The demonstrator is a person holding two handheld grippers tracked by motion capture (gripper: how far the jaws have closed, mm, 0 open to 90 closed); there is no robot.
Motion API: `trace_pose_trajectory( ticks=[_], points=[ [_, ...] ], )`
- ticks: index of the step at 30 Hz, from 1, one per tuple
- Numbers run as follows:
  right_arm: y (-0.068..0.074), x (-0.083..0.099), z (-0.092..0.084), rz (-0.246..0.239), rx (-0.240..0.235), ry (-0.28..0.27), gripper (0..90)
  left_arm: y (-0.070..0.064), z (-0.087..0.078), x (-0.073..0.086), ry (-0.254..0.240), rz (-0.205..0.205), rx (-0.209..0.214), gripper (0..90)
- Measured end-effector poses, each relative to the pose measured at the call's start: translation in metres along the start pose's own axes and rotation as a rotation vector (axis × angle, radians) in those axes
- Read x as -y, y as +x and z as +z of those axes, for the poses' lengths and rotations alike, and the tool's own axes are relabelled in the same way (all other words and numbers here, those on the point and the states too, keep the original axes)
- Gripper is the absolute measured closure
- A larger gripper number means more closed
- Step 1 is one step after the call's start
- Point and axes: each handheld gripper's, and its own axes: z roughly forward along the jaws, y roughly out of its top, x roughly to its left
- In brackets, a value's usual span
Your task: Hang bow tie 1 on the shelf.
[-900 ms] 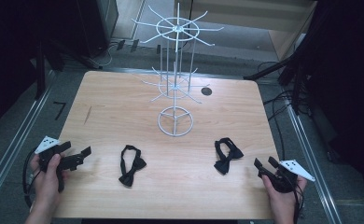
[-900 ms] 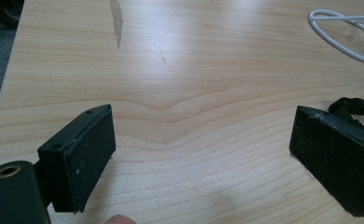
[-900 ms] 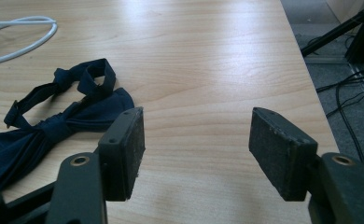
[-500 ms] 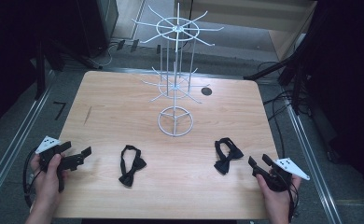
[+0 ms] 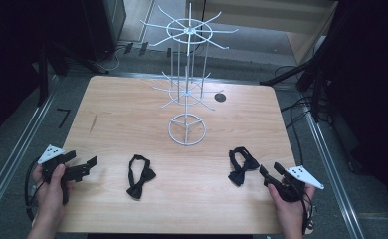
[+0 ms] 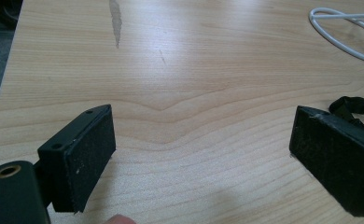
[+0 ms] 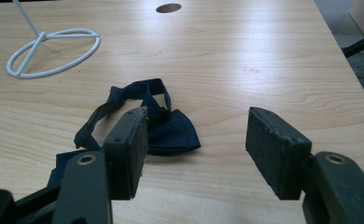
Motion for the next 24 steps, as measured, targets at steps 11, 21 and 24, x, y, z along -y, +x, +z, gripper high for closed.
trace_pose_trajectory(
  ticks=[11,21,24],
  points=[
    [0.011,-0.006,0.014,-0.019,-0.016,0.016,42.5,0.0,0.0,0.0,0.001,0.004,-0.003,7.7],
    [0.012,-0.009,0.024,-0.031,0.011,0.023,39.4,-0.001,0.0,0.0,0.003,0.008,-0.001,7.7],
    [0.013,-0.009,0.03,-0.033,0.005,0.038,39.5,-0.001,0.0,0.0,0.003,0.008,-0.001,7.7]
  ],
)
